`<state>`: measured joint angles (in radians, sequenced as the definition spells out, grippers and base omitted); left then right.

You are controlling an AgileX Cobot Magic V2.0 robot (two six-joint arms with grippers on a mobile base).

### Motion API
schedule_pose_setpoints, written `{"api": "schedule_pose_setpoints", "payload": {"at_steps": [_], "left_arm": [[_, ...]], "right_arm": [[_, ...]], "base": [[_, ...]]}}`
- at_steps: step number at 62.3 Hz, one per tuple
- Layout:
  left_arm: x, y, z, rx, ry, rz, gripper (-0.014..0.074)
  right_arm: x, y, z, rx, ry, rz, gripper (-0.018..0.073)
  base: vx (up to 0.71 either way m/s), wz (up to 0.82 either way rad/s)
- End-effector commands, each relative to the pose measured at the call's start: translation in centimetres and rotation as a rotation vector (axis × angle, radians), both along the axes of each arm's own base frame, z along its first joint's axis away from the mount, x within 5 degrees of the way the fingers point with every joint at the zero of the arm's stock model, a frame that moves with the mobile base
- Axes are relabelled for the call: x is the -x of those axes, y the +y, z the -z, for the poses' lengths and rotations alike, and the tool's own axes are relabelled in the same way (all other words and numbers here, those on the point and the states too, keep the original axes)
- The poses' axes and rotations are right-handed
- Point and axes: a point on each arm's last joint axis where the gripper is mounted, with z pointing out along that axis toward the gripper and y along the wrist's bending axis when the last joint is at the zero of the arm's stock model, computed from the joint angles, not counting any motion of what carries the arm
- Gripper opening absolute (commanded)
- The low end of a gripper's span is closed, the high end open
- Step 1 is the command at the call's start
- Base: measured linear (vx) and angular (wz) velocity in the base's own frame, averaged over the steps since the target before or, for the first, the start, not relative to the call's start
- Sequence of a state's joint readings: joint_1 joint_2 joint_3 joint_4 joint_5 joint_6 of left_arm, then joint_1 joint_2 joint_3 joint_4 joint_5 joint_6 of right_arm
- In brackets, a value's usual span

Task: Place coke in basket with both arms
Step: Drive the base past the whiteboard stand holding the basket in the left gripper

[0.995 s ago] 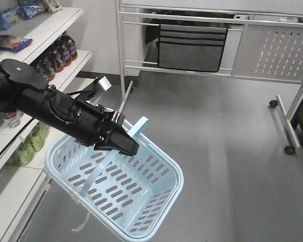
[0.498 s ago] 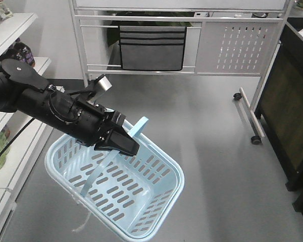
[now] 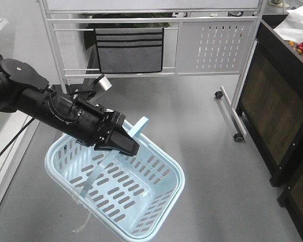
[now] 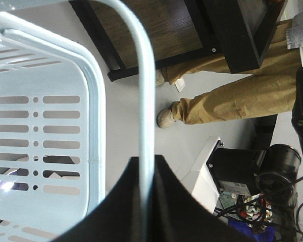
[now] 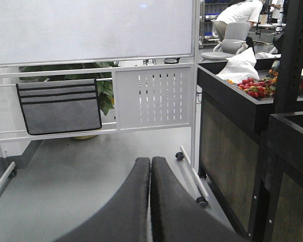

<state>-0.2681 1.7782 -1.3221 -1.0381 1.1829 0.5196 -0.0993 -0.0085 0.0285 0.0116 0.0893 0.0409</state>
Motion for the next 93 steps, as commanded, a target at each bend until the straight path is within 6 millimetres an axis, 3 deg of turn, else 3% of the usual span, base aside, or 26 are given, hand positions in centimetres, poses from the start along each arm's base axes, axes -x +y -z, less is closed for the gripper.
{"api": "schedule_pose_setpoints", "payload": {"at_steps": [1, 93], "left_arm": [[0.61, -0.37, -3.36, 0.102, -0.053, -0.010, -0.0006], [0.61, -0.37, -3.36, 0.102, -0.053, -0.010, -0.0006]], "right_arm": [[0.04, -0.04, -0.10, 0.017, -0.068, 0.008, -0.0010], [0.04, -0.04, -0.10, 0.017, -0.068, 0.008, -0.0010]], "base": [[0.08, -0.07], [0.13, 0.01]]}}
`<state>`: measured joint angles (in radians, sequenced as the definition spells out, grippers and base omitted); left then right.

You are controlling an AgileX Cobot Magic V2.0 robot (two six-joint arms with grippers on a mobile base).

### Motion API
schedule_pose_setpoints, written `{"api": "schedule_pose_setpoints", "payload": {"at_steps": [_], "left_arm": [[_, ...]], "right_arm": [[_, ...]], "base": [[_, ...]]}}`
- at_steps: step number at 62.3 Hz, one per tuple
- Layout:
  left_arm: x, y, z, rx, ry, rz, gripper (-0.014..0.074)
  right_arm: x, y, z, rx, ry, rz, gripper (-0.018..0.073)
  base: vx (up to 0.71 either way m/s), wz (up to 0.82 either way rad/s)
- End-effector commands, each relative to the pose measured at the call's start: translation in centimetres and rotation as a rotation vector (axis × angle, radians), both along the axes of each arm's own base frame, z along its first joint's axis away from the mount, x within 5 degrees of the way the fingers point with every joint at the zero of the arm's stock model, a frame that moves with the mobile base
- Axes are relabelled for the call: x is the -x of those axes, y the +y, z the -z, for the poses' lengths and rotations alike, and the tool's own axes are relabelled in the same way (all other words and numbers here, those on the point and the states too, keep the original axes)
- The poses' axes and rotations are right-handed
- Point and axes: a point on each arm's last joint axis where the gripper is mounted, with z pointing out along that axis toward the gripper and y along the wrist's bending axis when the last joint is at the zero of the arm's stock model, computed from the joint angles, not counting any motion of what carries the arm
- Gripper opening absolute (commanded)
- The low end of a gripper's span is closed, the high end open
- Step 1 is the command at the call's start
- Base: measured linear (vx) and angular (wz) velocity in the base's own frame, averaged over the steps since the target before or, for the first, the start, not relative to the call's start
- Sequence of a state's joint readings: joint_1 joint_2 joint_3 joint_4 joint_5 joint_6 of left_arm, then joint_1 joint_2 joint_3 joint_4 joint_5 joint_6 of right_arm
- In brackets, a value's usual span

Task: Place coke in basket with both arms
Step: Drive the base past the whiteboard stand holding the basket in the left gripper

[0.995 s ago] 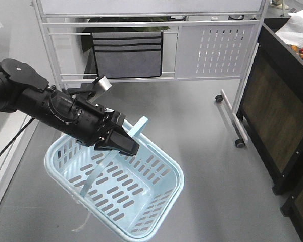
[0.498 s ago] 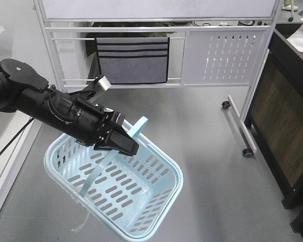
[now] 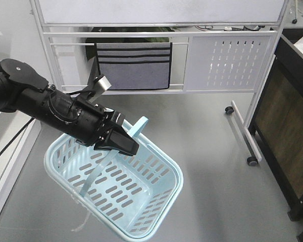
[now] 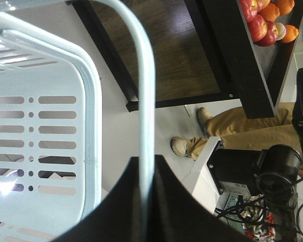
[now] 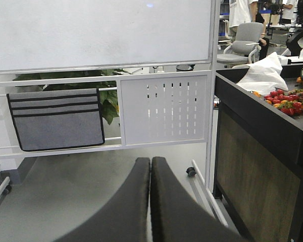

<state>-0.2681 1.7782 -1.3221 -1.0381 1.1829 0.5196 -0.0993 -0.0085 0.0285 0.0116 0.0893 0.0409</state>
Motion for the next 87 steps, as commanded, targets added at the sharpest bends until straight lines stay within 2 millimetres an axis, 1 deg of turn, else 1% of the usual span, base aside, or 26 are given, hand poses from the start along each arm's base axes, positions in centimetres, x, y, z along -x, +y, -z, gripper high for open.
{"api": "schedule_pose_setpoints", "payload": {"at_steps": [1, 87], "left_arm": [[0.61, -0.37, -3.36, 0.102, -0.053, -0.010, -0.0006], [0.61, -0.37, -3.36, 0.102, -0.053, -0.010, -0.0006]], "right_arm": [[0.04, -0.04, -0.10, 0.017, -0.068, 0.008, -0.0010], [0.04, -0.04, -0.10, 0.017, -0.068, 0.008, -0.0010]], "base": [[0.13, 0.00], [0.09, -0.01]]}}
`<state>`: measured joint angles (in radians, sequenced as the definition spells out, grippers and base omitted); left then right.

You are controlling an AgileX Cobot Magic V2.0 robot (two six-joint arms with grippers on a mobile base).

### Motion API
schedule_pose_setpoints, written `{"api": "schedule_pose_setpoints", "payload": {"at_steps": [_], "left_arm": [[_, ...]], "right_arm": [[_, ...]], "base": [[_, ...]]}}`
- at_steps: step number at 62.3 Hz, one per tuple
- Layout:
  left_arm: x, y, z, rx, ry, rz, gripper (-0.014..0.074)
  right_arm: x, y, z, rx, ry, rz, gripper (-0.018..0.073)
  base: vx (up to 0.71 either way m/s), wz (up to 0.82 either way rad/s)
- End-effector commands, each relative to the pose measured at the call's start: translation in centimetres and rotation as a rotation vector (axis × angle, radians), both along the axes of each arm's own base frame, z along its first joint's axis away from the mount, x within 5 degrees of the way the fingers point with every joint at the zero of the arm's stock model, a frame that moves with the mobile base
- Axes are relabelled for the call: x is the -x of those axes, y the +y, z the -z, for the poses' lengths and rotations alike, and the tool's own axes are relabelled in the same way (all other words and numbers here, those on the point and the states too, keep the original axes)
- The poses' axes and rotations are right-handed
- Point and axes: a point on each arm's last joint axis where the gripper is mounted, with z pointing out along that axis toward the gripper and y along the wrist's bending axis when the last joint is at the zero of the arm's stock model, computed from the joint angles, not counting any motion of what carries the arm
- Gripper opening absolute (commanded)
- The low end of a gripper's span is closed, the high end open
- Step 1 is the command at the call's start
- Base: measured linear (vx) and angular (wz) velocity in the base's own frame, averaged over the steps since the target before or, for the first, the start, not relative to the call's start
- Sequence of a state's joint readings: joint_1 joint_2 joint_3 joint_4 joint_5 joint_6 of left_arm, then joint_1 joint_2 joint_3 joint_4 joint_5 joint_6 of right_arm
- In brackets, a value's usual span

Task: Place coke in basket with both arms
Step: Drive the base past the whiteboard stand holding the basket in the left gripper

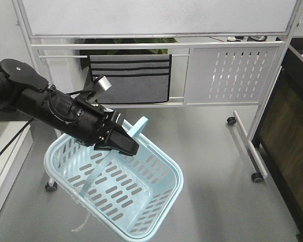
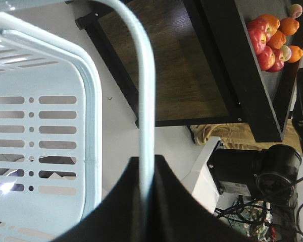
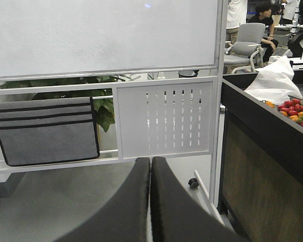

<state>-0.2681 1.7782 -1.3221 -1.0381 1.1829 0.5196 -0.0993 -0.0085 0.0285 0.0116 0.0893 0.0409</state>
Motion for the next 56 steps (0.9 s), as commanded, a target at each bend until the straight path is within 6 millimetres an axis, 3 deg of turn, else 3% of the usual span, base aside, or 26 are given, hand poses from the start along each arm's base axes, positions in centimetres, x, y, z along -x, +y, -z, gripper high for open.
{"api": "schedule_pose_setpoints", "payload": {"at_steps": [1, 56], "left_arm": [[0.61, -0.37, -3.36, 0.102, -0.053, -0.010, -0.0006], [0.61, -0.37, -3.36, 0.102, -0.053, -0.010, -0.0006]], "right_arm": [[0.04, -0.04, -0.10, 0.017, -0.068, 0.008, -0.0010], [0.04, -0.04, -0.10, 0.017, -0.068, 0.008, -0.0010]], "base": [[0.06, -0.02], [0.08, -0.03]]}}
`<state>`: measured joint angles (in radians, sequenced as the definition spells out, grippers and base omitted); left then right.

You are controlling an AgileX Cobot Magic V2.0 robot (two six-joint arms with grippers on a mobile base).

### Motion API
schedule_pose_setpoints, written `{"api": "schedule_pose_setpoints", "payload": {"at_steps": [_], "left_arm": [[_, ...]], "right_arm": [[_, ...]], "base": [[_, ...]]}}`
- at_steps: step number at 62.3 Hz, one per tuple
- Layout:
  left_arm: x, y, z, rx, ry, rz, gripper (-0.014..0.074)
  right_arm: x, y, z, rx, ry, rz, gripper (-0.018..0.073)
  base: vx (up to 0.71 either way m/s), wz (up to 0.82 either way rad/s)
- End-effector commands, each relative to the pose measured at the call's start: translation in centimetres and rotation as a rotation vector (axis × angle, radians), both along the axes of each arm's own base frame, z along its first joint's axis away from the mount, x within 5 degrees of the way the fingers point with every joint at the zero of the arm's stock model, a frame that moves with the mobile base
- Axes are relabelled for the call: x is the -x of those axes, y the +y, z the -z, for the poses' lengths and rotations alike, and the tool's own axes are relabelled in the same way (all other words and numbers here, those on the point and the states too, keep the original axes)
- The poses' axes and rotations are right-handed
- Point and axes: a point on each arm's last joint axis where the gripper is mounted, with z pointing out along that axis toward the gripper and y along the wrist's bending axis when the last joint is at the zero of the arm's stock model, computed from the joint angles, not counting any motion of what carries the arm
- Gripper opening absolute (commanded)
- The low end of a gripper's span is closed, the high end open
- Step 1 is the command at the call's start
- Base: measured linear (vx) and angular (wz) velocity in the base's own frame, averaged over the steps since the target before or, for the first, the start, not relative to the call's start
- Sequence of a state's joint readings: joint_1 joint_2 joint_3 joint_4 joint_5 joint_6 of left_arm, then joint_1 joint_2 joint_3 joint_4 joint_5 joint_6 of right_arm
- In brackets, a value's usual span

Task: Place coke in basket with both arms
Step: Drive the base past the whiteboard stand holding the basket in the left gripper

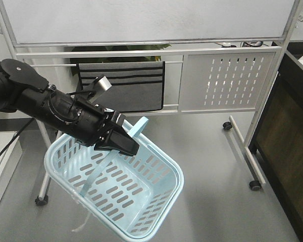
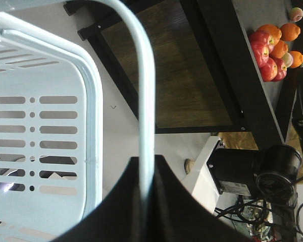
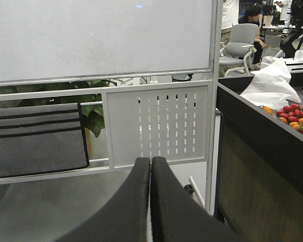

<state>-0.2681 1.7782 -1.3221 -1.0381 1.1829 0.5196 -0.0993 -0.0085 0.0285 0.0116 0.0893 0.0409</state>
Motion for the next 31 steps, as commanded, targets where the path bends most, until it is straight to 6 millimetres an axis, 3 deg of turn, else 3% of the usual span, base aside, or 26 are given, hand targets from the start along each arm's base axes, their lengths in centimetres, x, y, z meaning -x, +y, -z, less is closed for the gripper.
{"api": "schedule_pose_setpoints", "payload": {"at_steps": [1, 31], "left_arm": [[0.61, -0.37, -3.36, 0.102, -0.053, -0.010, -0.0006], [0.61, -0.37, -3.36, 0.102, -0.053, -0.010, -0.0006]], "right_arm": [[0.04, -0.04, -0.10, 0.017, -0.068, 0.008, -0.0010], [0.04, -0.04, -0.10, 0.017, -0.068, 0.008, -0.0010]], "base": [[0.08, 0.01], [0.08, 0.03]]}}
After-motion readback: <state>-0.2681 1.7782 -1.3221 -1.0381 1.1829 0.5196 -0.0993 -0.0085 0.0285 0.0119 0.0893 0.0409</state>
